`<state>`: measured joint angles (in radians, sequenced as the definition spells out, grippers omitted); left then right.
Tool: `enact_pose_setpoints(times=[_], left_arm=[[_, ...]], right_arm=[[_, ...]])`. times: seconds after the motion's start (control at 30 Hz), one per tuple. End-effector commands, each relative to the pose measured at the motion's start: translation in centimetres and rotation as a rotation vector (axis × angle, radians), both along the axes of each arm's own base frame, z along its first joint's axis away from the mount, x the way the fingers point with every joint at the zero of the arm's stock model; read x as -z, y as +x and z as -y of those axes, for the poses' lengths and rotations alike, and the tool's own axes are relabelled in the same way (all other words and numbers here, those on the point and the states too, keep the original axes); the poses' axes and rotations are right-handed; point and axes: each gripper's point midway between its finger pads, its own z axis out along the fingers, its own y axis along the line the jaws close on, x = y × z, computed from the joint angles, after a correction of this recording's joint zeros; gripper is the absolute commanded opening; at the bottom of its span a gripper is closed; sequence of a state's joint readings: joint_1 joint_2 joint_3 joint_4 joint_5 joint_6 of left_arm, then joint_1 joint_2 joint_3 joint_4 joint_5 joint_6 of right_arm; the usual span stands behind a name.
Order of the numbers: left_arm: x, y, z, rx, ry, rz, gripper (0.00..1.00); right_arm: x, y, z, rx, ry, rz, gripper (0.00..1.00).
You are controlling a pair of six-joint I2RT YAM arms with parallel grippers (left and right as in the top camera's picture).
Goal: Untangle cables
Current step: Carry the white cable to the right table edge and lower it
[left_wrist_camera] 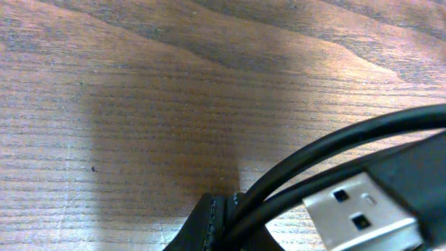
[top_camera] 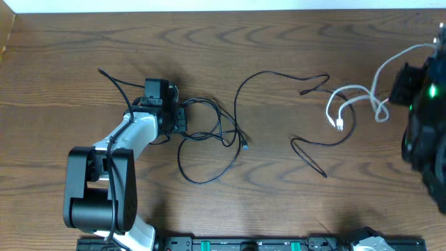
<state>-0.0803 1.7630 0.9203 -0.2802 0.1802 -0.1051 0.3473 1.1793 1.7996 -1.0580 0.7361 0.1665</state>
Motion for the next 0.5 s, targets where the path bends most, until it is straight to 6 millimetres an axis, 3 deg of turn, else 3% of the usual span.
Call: enact_pose_setpoints(times=[0.0, 0.47], left_arm=[[0.3, -0.2, -0.3, -0.011, 0.007, -0.007, 0.08], [0.3, -0.2, -0.3, -0.011, 0.007, -0.007, 0.08]], right_arm=[[0.1, 1.6, 2.6, 0.066, -0.060, -0.041, 0.01], [5.5, 6.4, 13.3, 0.338, 0.031, -0.152, 0.01]])
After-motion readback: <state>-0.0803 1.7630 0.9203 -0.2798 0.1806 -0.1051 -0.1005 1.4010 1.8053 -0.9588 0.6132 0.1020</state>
